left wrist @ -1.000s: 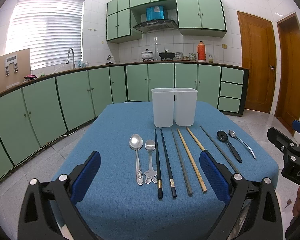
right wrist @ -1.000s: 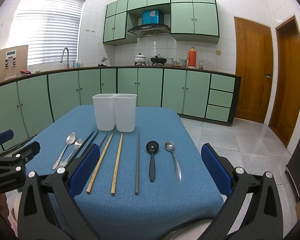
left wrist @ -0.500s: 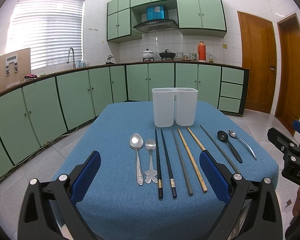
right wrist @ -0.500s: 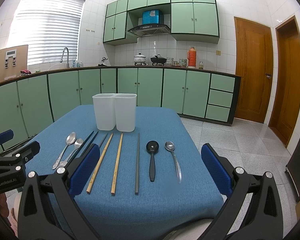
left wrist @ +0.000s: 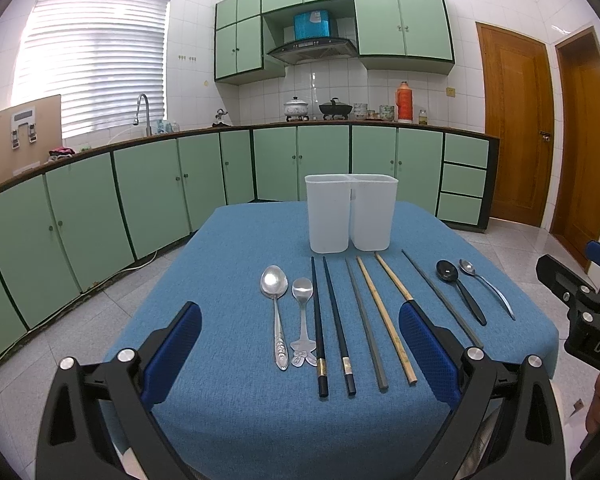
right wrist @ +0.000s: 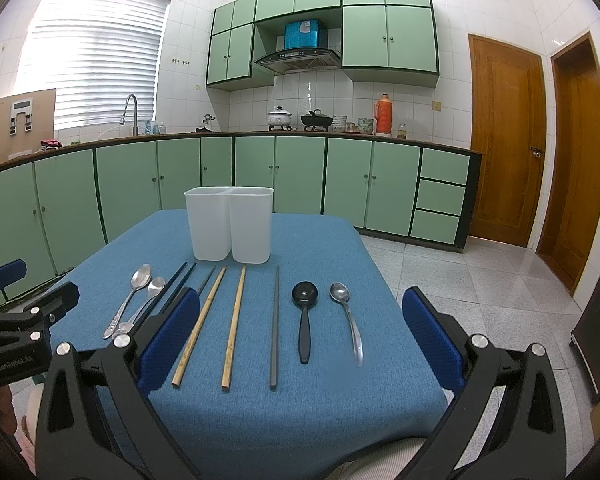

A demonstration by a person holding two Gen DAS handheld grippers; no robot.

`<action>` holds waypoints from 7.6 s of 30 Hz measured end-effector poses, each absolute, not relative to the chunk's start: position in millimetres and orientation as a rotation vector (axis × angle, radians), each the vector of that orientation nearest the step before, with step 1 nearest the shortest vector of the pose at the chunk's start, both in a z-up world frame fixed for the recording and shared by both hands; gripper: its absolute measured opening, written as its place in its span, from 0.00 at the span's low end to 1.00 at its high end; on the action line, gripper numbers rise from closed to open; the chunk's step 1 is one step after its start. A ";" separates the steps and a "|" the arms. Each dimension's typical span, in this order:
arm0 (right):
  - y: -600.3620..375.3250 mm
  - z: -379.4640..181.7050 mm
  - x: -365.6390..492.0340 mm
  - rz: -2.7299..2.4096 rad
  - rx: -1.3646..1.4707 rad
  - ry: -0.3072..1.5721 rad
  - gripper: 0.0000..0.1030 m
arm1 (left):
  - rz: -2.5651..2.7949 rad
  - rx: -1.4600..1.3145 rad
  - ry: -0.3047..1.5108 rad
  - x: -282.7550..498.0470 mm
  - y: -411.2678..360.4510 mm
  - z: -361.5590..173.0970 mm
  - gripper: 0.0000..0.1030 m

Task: Organize utensils

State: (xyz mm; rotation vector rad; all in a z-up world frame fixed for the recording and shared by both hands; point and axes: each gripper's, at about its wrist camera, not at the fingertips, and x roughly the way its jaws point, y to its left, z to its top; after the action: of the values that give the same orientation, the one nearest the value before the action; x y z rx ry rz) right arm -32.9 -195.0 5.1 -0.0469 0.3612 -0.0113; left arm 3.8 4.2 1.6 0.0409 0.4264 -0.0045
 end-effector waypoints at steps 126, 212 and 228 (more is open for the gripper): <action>-180.2 53.5 334.1 0.236 0.061 0.436 0.27 | -0.121 -0.027 0.140 345.3 -1.0 70.5 0.34; -220.6 -62.0 157.2 0.062 0.061 0.653 0.74 | -0.081 -0.008 0.853 222.1 31.9 -86.6 0.49; -220.3 -76.6 190.0 0.042 0.051 0.810 0.53 | -0.119 -0.039 0.832 219.1 35.0 -84.4 0.25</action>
State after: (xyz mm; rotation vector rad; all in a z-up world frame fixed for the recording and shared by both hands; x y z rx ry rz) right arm 190.0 -220.3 -76.6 0.0511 0.8097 0.0416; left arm 219.1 35.0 -84.4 -0.0388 0.8316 -0.1187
